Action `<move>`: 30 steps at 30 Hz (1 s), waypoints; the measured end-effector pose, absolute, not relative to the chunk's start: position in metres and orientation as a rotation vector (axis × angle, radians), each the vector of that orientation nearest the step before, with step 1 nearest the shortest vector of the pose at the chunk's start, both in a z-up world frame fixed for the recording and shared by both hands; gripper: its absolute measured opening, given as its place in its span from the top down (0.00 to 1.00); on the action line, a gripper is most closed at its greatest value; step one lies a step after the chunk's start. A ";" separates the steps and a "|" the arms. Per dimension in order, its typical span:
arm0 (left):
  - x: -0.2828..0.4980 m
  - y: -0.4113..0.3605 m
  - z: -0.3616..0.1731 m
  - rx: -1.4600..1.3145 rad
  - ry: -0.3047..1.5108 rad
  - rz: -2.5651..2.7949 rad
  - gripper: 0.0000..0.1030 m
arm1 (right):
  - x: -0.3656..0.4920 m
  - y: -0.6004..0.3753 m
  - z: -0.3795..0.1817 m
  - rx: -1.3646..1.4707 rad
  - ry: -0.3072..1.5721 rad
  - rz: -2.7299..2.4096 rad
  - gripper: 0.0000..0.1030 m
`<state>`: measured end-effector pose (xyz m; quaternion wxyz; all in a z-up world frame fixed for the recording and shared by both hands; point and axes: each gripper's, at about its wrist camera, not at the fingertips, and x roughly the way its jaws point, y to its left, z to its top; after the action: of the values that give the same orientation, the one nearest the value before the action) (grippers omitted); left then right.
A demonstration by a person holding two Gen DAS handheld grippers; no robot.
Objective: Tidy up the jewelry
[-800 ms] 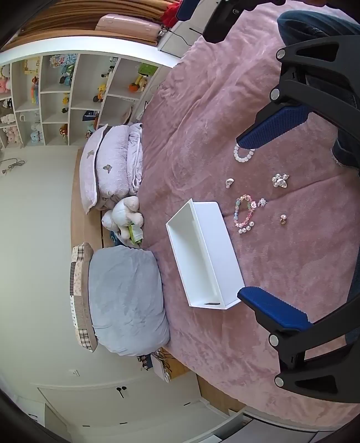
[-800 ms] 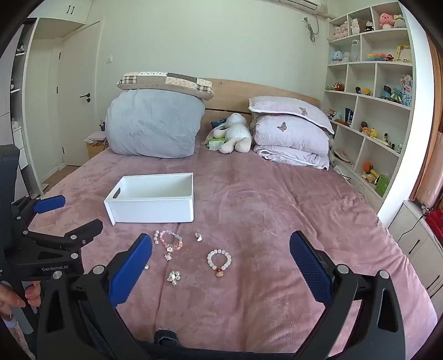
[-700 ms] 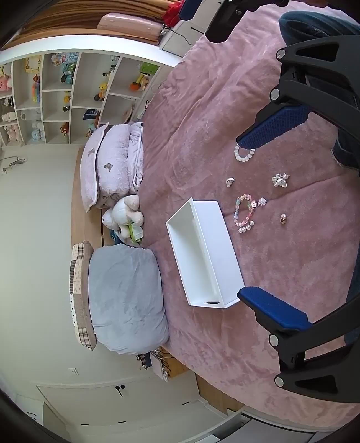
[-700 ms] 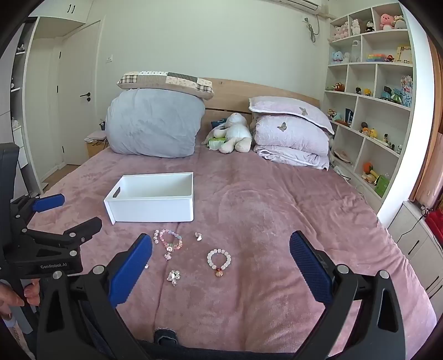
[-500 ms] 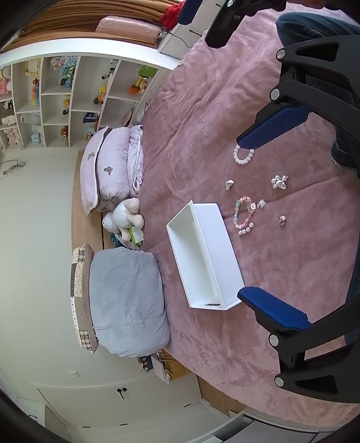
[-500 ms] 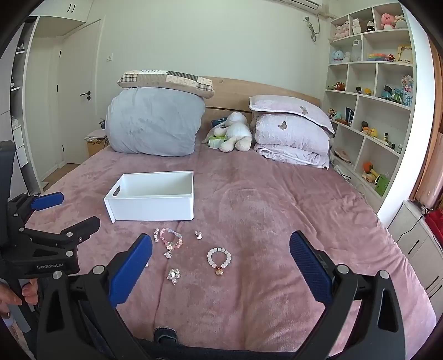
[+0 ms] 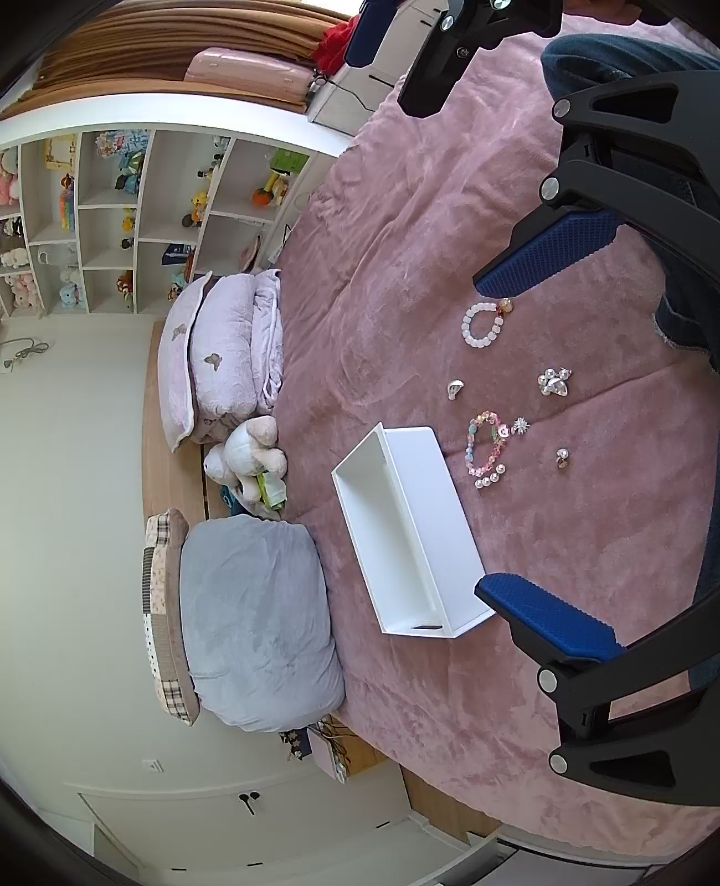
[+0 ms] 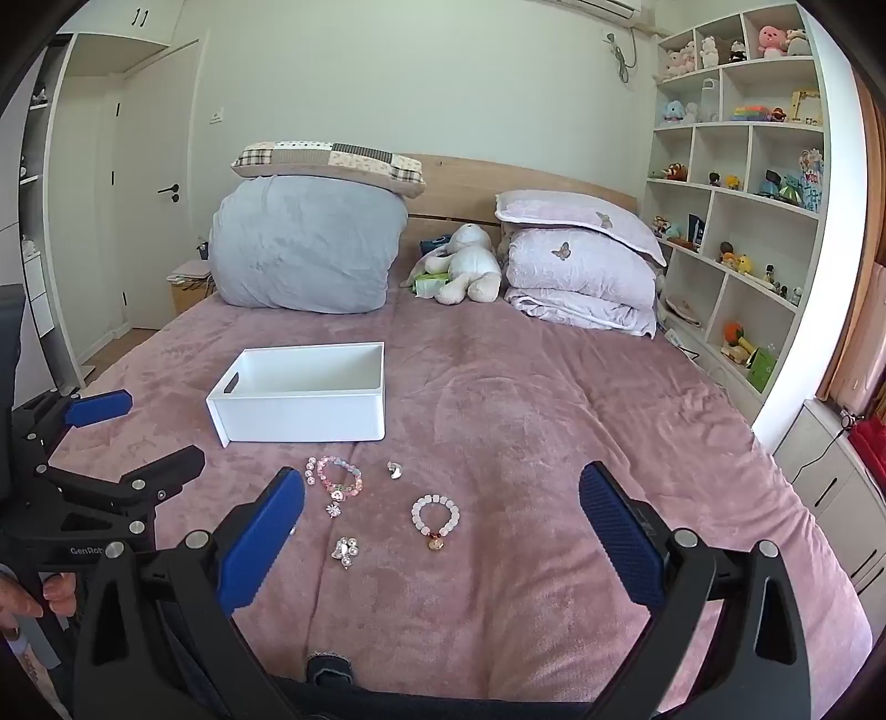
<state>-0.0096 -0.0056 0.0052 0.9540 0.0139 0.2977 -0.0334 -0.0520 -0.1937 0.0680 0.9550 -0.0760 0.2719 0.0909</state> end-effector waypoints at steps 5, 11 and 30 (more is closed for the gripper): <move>-0.009 -0.008 0.007 0.030 0.605 -0.069 0.02 | -0.052 -0.194 0.068 -0.154 0.553 0.185 0.04; -0.012 -0.012 0.004 0.029 0.606 -0.071 0.02 | -0.052 -0.194 0.068 -0.154 0.551 0.186 0.04; -0.009 -0.009 0.007 0.029 0.608 -0.069 0.02 | -0.052 -0.196 0.070 -0.152 0.551 0.186 0.04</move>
<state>-0.0091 -0.0087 0.0075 0.9535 0.0141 0.2992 -0.0338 -0.0524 -0.1955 0.0699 0.9552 -0.0751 0.2712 0.0918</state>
